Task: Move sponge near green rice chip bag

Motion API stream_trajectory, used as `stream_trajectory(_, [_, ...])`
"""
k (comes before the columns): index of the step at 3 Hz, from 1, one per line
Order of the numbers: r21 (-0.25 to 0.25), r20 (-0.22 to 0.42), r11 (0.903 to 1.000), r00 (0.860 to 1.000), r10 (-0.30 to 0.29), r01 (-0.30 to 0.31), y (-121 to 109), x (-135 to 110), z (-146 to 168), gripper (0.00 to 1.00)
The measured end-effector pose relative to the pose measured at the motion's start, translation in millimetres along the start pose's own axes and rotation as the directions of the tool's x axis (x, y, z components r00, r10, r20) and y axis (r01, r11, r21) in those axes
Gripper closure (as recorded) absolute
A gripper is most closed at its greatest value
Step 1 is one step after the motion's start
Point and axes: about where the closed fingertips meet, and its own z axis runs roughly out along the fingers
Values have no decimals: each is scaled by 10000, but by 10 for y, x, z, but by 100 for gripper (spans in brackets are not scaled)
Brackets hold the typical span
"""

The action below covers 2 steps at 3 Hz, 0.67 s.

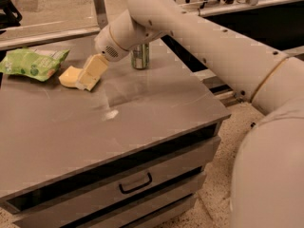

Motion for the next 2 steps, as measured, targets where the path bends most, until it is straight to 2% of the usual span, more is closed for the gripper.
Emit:
stream_trajectory(1, [-15,-117,10000,9999,-13,12,224,198,-344,0])
stream_trajectory(2, [43,-194,10000,9998,73,-72,233,286,-408,0])
